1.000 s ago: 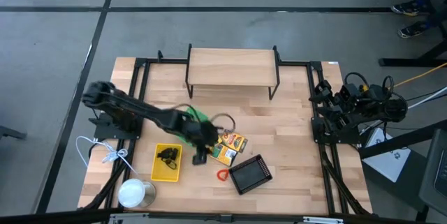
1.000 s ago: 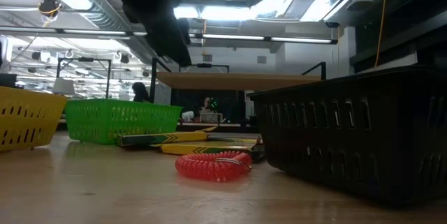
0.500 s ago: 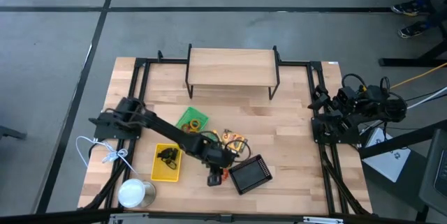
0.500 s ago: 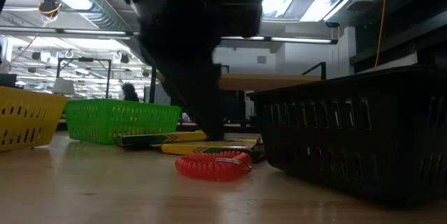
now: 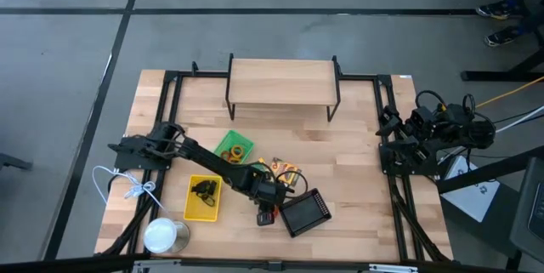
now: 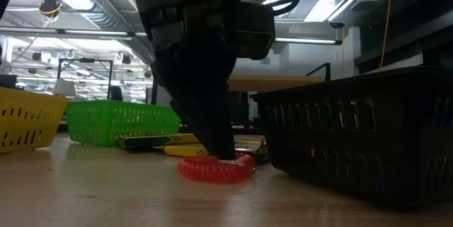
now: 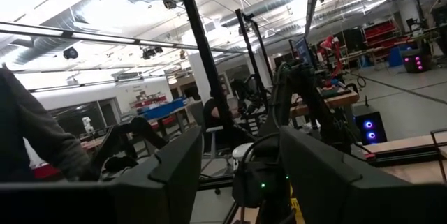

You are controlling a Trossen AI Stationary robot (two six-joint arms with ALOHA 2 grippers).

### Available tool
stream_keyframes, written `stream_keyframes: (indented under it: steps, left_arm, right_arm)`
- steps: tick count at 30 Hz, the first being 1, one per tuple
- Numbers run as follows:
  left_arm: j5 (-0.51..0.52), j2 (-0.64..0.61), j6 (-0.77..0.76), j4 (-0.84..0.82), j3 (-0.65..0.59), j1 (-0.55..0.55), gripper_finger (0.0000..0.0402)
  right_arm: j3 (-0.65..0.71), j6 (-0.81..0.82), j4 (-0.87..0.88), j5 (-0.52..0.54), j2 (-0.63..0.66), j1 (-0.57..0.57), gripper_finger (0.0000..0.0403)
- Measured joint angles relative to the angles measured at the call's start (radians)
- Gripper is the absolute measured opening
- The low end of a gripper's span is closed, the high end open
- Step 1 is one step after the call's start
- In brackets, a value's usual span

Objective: Pick & Place Office Desk Supplies
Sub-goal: Put the orange spring keychain into the green basket

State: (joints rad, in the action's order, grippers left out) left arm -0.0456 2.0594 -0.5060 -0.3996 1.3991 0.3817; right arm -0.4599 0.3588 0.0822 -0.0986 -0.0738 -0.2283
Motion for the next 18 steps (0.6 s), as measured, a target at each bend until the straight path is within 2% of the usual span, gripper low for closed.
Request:
stream_keyframes:
  steps: [13,18]
  left_arm:
    - [0.066,0.018,-0.050,-0.023,0.000,0.031,0.0143]
    - [0.090,0.022,-0.065,-0.081,-0.001,0.038,0.0141]
  right_arm:
    - [0.000,-0.003,0.002,-0.008,0.000,0.000,0.0197]
    - [0.000,-0.003,0.009,-0.007,0.000,0.000,0.0197]
